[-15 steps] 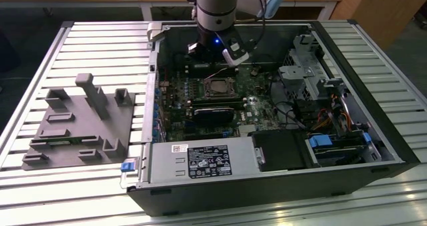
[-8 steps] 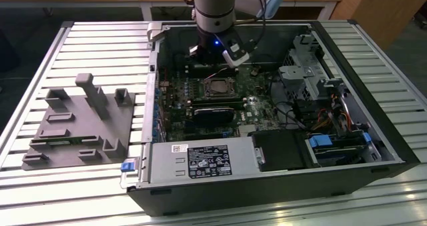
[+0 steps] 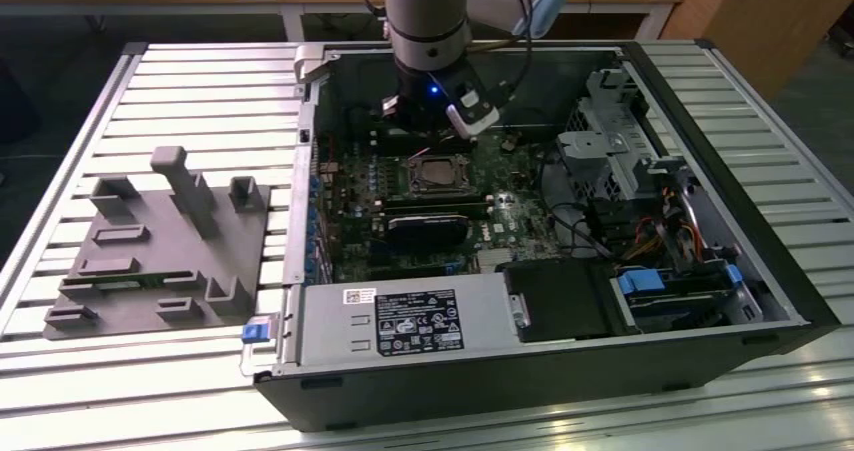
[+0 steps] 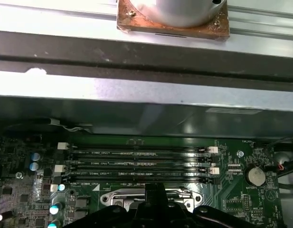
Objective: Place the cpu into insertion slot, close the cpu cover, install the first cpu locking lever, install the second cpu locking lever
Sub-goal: 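Install the first cpu locking lever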
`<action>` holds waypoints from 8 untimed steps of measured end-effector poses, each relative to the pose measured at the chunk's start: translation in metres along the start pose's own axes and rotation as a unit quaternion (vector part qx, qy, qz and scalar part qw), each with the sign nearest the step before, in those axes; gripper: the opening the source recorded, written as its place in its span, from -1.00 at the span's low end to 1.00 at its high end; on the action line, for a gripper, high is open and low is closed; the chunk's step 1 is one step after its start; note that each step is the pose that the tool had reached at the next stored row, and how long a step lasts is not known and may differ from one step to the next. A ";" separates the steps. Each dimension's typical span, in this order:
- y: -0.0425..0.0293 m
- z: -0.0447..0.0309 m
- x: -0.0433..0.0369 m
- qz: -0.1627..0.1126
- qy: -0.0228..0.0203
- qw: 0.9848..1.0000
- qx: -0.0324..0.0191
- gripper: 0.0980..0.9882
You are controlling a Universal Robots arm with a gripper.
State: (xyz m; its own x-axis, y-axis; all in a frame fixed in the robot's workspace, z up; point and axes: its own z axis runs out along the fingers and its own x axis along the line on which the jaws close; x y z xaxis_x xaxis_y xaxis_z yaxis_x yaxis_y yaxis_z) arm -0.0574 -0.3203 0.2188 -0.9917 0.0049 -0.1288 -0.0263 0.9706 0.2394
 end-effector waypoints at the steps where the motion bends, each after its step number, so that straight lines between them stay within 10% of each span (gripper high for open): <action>1: -0.0001 0.0006 0.0001 0.000 0.000 1.000 0.000 -0.98; 8: 0.0030 0.0056 0.0007 0.000 0.000 1.000 0.000 -0.98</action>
State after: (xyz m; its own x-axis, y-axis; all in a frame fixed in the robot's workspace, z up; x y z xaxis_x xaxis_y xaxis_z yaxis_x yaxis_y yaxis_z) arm -0.0575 -0.3160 0.2140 -0.9916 0.0050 -0.1290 -0.0262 0.9706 0.2393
